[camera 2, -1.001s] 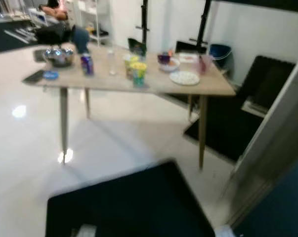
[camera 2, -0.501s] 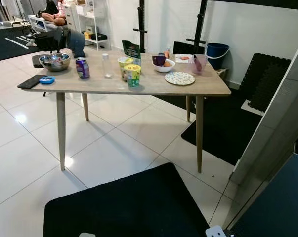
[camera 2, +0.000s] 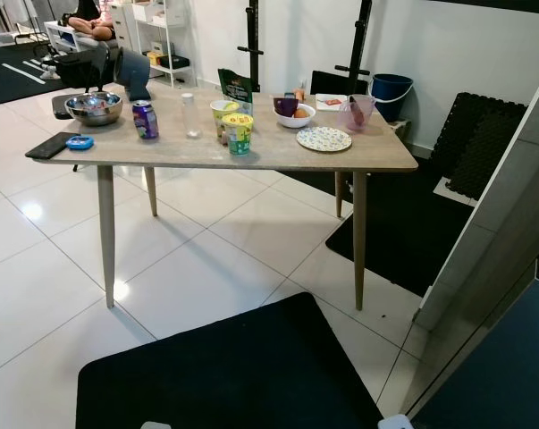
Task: Restocking fridge
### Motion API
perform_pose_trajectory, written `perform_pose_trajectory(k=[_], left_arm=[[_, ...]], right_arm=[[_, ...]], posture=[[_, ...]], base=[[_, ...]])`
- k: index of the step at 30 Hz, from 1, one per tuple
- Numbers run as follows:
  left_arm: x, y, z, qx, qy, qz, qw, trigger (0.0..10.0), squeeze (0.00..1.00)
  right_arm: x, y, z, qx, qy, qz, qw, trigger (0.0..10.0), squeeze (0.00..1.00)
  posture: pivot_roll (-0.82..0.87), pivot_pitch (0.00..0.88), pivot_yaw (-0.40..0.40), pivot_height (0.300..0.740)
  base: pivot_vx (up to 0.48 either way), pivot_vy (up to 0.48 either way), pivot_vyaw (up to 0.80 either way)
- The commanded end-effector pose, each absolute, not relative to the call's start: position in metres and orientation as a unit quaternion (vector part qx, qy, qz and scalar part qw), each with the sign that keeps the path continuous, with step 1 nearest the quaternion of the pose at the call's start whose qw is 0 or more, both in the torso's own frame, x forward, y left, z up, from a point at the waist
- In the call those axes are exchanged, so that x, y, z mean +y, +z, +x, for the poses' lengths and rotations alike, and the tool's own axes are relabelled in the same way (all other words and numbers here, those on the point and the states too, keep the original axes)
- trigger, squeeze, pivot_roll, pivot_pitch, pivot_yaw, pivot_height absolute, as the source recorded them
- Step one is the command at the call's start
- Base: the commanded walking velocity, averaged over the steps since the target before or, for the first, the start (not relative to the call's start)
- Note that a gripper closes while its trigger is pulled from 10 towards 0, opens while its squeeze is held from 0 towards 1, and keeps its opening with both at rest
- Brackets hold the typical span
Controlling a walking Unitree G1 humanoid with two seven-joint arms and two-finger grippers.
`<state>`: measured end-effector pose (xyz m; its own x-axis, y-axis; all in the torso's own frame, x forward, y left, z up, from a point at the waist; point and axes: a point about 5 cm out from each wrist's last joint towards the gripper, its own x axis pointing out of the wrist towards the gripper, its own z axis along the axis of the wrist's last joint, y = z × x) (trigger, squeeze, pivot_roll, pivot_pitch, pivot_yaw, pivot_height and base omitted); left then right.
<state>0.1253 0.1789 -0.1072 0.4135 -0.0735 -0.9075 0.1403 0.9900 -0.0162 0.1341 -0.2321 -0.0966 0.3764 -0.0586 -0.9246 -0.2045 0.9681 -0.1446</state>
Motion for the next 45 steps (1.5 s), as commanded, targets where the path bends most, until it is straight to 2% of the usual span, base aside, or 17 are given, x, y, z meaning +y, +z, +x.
perform_pose_trajectory(k=[1,2,13,14,15,16,17,24,25,26,39,45], left_arm=[[0.176,-0.111,0.114,0.558,-0.067,0.032,0.826,10.0,0.0],[0.176,-0.111,0.115,0.558,-0.067,0.032,0.827,10.0,0.0],[0.178,-0.11,0.118,0.553,-0.065,0.029,0.83,10.0,0.0],[0.178,-0.11,0.119,0.551,-0.063,0.027,0.832,10.0,0.27],[0.178,-0.11,0.119,0.551,-0.063,0.027,0.832,10.0,0.27],[0.178,-0.109,0.119,0.55,-0.061,0.027,0.833,10.0,1.0],[0.178,-0.109,0.12,0.549,-0.06,0.027,0.833,10.0,1.0],[0.178,-0.109,0.121,0.551,-0.061,0.032,0.832,10.0,1.0],[0.178,-0.109,0.121,0.552,-0.063,0.033,0.831,10.0,0.85],[0.177,-0.109,0.121,0.552,-0.068,0.033,0.83,10.0,0.0],[0.184,-0.11,0.117,0.558,-0.068,0.04,0.826,10.0,0.0],[0.197,-0.11,0.111,0.564,-0.06,0.045,0.822,10.0,0.0]], right_arm=[[-0.232,-0.096,0.137,0.554,0.044,-0.123,0.822,10.0,0.84],[-0.231,-0.096,0.137,0.554,0.047,-0.118,0.823,10.0,1.0],[-0.237,-0.093,0.139,0.551,0.038,-0.113,0.826,10.0,1.0],[-0.239,-0.093,0.139,0.552,0.031,-0.115,0.826,10.0,1.0],[-0.239,-0.093,0.139,0.552,0.031,-0.115,0.826,10.0,1.0],[-0.24,-0.093,0.14,0.553,0.029,-0.113,0.825,10.0,1.0],[-0.238,-0.093,0.14,0.555,0.03,-0.108,0.824,10.0,0.0],[-0.229,-0.094,0.144,0.554,0.043,-0.112,0.824,10.0,0.0],[-0.228,-0.094,0.144,0.554,0.043,-0.112,0.824,10.0,0.0],[-0.227,-0.094,0.145,0.554,0.042,-0.111,0.824,10.0,0.0],[-0.249,-0.094,0.129,0.57,0.035,-0.129,0.81,10.0,0.0],[-0.244,-0.097,0.125,0.574,0.041,-0.134,0.807,10.0,0.0]], posture=[[-0.02,0.0,-0.039,0.74],[-0.02,0.0,-0.038,0.74],[0.0,0.0,-0.034,0.74],[0.0,0.0,-0.033,0.74],[0.0,0.0,-0.033,0.74],[0.0,0.0,-0.032,0.74],[0.0,0.0,-0.032,0.74],[0.0,0.0,-0.029,0.74],[0.0,0.0,-0.025,0.74],[0.0,0.0,-0.023,0.74],[0.01,0.0,-0.024,0.74],[0.03,0.0,-0.023,0.74]], base=[[0.0,0.0,0.0],[0.0,0.0,0.0],[0.0,0.0,0.0],[0.0,0.0,0.0],[0.0,0.0,0.0],[0.0,0.0,0.0],[0.0,0.0,0.0],[0.0,0.0,0.0],[0.0,0.0,0.0],[0.0,0.0,0.0],[0.0,0.0,0.0],[0.0,0.0,0.0]])
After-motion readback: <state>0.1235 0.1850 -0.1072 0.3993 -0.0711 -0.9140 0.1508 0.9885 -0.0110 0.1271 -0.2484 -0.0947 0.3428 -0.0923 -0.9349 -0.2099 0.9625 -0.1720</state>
